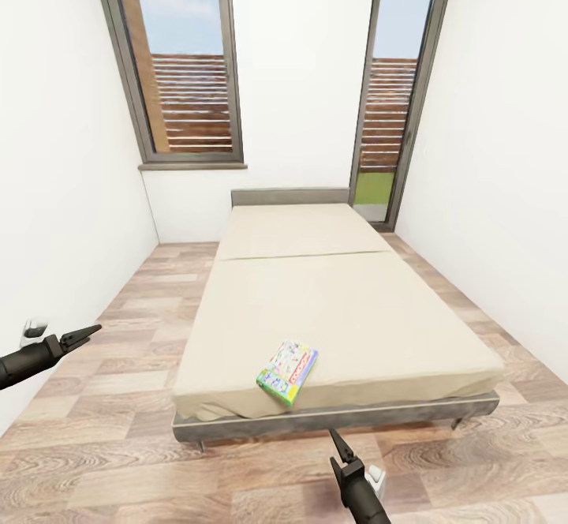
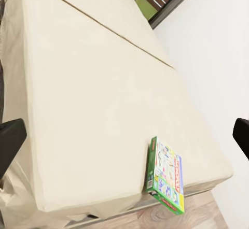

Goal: Put all the toys in the child's room - the three board games (two on the bed and one on the table), the two jigsaw puzzles on the table, and the tennis ball on the table - inside the toy box on the table in the child's room.

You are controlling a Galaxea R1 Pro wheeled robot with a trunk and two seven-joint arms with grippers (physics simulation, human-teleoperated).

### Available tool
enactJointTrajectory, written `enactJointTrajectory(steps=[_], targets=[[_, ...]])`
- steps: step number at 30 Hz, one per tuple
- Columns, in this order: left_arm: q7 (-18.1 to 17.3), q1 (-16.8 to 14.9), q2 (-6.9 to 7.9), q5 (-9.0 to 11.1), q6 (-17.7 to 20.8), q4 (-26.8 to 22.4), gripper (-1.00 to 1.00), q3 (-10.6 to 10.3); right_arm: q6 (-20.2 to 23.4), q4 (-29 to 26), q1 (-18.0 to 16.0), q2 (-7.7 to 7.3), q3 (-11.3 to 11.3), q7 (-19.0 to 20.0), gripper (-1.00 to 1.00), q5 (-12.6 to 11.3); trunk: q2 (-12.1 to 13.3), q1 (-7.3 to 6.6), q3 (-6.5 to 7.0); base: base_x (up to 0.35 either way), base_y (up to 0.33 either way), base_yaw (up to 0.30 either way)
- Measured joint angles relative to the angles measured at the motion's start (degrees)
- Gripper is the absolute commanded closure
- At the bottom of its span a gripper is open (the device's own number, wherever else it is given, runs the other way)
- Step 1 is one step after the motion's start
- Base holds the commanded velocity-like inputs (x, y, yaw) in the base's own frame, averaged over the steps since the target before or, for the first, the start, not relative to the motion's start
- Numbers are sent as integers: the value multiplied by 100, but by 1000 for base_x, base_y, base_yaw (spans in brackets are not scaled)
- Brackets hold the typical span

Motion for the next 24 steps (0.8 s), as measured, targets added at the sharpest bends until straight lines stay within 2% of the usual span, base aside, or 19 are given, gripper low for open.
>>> enactJointTrajectory(steps=[10, 24], targets=[[-7, 0, 8, 0, 0, 0, -100, 3, -4, -1, 0, 0, 0, 2, -100, 0, -401, 220, -180, 0, 0, 0], [-207, 0, 14, -7, 2, -1, -100, 1, -4, 0, 0, 0, 0, -2, -100, -1, -403, 220, -180, 20, 19, 0]])
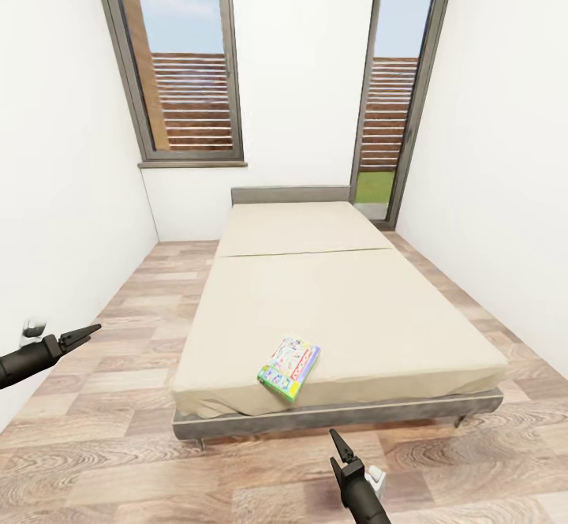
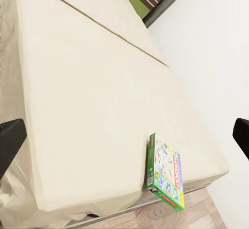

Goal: Put all the toys in the child's room - the three board games (two on the bed and one on the table), the two jigsaw puzzles on the table, and the tennis ball on the table - inside the toy box on the table in the child's room.

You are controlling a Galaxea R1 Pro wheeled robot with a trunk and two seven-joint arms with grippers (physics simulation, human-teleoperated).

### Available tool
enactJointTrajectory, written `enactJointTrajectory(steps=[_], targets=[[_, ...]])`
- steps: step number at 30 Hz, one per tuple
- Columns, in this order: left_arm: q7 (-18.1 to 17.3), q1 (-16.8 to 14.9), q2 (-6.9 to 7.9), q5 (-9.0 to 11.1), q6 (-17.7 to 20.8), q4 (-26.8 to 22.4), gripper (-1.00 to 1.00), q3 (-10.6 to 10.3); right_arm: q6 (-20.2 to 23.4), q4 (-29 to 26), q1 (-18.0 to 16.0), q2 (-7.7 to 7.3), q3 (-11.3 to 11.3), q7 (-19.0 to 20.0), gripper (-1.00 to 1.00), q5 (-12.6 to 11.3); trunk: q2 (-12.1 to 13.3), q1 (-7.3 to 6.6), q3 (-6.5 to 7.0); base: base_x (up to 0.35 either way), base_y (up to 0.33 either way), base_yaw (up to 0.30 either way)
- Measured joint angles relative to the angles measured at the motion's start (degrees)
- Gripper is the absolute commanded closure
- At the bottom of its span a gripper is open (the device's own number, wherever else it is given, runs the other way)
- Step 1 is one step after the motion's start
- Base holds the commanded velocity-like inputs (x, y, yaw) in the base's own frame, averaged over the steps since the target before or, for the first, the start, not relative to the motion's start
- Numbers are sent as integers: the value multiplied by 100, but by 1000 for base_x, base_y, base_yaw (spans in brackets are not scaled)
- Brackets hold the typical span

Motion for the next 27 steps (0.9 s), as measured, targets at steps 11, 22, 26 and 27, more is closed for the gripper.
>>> enactJointTrajectory(steps=[11, 22, 26, 27], targets=[[-3, -1, -6, 0, -2, 0, -100, 0, -4, -1, 0, 0, 0, 0, -100, 0, 0, 0, 0, 45, 23, 0], [-4, -1, -10, 0, -2, 1, -100, 0, 0, -2, 0, 0, 0, 0, -100, 0, 0, 1, 0, 81, 52, 0], [-4, -1, -10, 0, -2, -1, -100, -1, -6, 0, 0, 0, 0, -3, -100, 0, 0, 1, 0, 16, 145, 0], [-4, -1, -10, 0, -2, -1, -100, -1, -7, -1, 0, 0, 0, -2, -100, 0, 0, 0, 0, 36, 119, 0]])
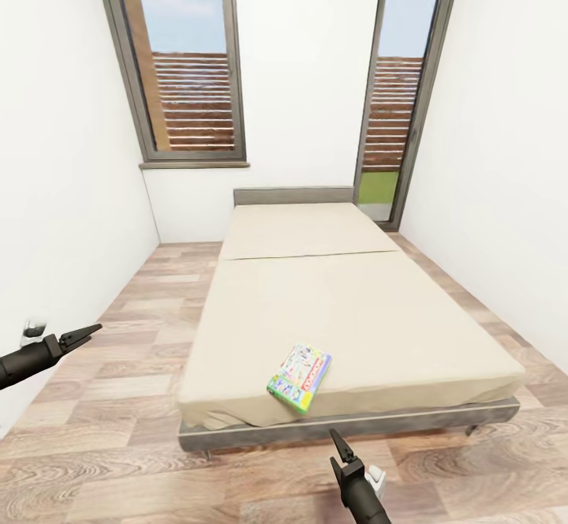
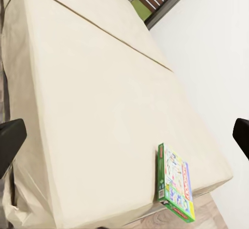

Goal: Put all the toys in the child's room - the three board games (two on the bed and one on the table), the two jigsaw puzzles on the table, and the tennis ball on the table - inside the toy box on the table in the child's room.

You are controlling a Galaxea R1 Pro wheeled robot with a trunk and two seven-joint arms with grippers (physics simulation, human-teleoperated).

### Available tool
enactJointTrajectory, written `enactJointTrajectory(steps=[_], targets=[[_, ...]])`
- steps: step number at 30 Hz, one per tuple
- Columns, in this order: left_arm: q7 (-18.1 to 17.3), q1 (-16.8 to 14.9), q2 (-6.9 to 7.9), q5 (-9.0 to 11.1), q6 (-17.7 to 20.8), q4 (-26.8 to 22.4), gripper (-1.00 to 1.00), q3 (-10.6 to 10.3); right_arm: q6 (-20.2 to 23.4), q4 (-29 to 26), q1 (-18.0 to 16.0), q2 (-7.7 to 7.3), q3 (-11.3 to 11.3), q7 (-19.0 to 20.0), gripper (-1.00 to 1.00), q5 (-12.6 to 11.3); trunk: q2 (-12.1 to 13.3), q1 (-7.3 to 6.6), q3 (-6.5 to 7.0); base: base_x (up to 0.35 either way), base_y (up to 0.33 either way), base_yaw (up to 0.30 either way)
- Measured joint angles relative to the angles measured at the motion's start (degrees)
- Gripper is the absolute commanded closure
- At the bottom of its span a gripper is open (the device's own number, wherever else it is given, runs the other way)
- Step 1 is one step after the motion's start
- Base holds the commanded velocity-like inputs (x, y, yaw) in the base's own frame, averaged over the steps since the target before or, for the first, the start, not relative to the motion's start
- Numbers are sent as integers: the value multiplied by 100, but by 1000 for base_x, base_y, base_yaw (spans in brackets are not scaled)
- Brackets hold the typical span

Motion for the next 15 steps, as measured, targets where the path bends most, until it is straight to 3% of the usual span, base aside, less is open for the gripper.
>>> enactJointTrajectory(steps=[15], targets=[[1, 0, -4, 0, -2, 1, -100, 0, 0, 0, 0, 0, 0, -6, -100, 0, 0, 0, 0, 84, 75, 0]])
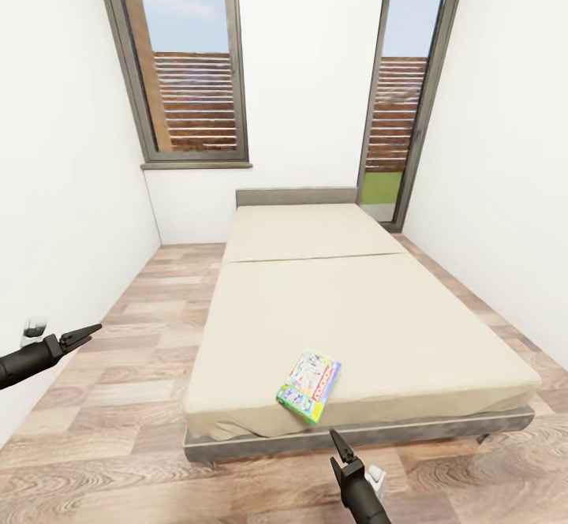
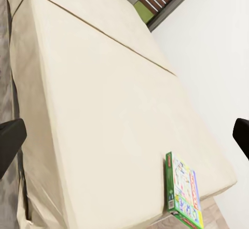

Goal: Put all the toys in the child's room - the three board games (two on the bed and one on the table), the two jigsaw puzzles on the table, and the tennis ball on the table - inside the toy box on the table in the child's room.

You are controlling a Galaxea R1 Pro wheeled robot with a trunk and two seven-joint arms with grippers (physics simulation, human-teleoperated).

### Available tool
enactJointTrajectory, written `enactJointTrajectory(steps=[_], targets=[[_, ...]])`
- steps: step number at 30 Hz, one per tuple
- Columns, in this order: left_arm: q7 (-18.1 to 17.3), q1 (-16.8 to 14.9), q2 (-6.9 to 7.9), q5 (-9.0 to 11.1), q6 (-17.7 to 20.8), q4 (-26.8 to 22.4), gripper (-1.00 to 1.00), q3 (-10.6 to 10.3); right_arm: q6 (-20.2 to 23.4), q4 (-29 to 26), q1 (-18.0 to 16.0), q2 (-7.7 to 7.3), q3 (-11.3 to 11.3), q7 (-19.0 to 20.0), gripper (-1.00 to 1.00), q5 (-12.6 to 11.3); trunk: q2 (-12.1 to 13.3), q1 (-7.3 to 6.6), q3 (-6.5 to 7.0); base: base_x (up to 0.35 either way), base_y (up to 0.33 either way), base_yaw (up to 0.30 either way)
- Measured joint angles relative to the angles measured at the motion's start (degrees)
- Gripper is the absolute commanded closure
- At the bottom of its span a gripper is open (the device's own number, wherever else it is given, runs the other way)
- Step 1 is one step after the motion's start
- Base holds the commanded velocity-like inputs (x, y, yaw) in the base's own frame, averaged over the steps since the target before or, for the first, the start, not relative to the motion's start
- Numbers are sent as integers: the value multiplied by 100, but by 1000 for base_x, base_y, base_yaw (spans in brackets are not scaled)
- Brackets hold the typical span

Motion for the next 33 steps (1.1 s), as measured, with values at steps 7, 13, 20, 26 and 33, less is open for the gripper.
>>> enactJointTrajectory(steps=[7, 13, 20, 26, 33], targets=[[-1, 0, 1, 0, -5, 0, -100, 0, -2, 0, 0, 0, 0, -1, -100, 0, 0, 1, 0, 21, 7, 0], [-1, 0, 8, 0, -5, 0, -100, 1, -2, 3, 0, 0, 0, -1, -100, 0, 0, 1, 0, 2, 1, 0], [-1, 0, 4, 0, 1, 0, -100, 0, -2, 0, 0, 0, 0, -1, -100, 0, 0, 1, 0, 0, 0, 0], [-3, 0, 16, 0, 1, -3, -100, 8, -2, 1, 0, 0, 0, -1, -100, 0, 0, 0, 0, 0, 0, 0], [-1, 0, 15, 1, 2, -1, -100, 4, -2, 2, 0, 3, 0, -1, -100, 0, 159, -87, 71, 0, 0, 0]])
